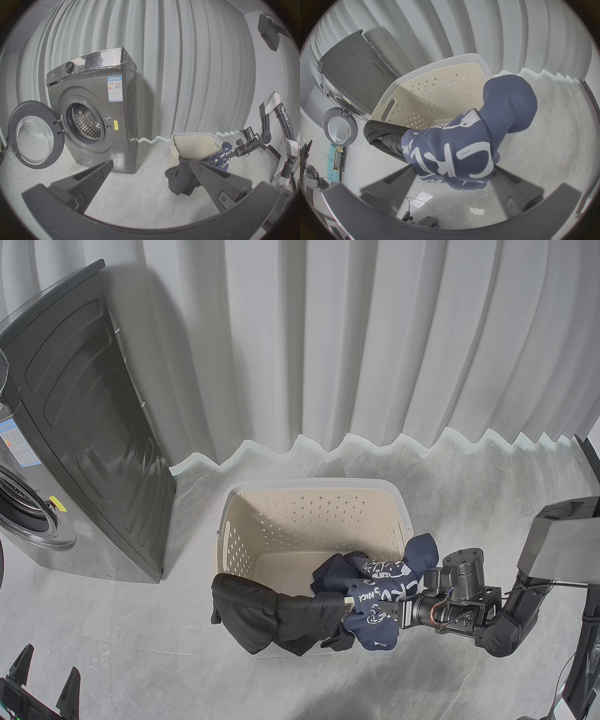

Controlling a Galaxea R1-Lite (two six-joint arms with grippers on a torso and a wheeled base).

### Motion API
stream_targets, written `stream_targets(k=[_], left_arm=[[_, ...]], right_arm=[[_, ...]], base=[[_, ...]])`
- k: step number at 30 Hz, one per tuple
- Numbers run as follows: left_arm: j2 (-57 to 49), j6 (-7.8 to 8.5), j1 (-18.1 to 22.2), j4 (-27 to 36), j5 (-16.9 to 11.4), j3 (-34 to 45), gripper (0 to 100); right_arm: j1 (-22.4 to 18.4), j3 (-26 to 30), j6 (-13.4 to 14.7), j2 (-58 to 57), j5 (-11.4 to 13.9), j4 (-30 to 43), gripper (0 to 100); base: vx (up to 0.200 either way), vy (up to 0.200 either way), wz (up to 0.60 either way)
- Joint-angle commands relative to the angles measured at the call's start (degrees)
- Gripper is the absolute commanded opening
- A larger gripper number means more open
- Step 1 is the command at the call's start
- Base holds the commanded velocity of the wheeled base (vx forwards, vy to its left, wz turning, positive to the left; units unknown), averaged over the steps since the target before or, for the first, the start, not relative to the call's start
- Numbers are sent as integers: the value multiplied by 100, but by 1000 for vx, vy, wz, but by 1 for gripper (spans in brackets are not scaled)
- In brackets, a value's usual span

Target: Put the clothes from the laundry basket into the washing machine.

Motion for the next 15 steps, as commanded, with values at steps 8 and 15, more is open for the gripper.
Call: stream_targets(k=[8, 15], left_arm=[[-68, -4, 7, 0, 4, 84, 100], [-68, -13, 7, 0, 4, 84, 100]], right_arm=[[23, 21, 137, -17, 0, -195, 0], [313, 514, 190, -702, -9, -195, 0]], base=[[0, 0, 0], [0, 0, 0]])
